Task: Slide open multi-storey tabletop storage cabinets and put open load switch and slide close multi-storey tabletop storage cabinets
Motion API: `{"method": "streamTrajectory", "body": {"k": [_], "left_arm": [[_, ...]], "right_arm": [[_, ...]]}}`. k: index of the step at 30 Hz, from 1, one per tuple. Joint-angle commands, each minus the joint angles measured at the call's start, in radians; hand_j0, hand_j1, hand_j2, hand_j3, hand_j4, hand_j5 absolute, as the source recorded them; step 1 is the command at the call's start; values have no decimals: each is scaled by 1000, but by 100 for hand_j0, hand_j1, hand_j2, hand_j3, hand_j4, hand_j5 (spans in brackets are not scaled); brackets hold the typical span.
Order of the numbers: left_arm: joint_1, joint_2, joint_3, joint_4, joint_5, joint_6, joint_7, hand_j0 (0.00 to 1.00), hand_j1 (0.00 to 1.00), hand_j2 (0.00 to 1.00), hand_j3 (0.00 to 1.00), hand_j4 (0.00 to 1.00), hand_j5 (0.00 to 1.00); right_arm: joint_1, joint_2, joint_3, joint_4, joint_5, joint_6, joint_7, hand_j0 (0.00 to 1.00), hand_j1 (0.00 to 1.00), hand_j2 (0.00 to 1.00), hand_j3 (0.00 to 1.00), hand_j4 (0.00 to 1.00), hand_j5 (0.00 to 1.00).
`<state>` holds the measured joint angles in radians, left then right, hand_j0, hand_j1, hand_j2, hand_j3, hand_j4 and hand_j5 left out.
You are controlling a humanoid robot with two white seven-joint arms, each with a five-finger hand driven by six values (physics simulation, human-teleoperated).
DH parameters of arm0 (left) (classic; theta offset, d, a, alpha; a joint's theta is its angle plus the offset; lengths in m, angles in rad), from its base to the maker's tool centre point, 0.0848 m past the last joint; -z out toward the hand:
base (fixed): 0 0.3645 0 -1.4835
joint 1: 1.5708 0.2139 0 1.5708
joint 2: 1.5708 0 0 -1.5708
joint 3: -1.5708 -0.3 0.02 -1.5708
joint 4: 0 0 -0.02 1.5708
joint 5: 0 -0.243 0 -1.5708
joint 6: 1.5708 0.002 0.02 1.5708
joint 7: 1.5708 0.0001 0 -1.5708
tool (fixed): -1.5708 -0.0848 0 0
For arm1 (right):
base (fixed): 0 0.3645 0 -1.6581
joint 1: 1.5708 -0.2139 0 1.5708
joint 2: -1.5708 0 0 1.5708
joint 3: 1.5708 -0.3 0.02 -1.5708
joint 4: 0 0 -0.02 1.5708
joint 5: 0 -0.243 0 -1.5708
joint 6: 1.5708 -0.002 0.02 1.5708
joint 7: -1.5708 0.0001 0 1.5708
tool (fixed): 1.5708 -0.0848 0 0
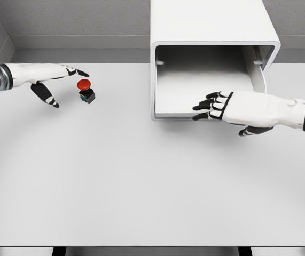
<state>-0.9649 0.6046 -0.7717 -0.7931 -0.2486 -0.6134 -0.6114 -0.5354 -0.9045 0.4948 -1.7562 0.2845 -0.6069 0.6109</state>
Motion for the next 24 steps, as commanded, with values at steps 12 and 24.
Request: {"method": "streamTrajectory", "body": {"k": [12,24], "left_arm": [[-8,-8,0,14,-6,3,0,100,100,100,100,100,100],[-43,-111,0,97,-123,3,0,97,97,97,97,97,97]], "right_arm": [[21,-8,-35,-2,-42,-4,0,100,100,100,100,100,100],[18,-4,-39,-2,-107,-4,0,100,100,100,100,100,100]]}}
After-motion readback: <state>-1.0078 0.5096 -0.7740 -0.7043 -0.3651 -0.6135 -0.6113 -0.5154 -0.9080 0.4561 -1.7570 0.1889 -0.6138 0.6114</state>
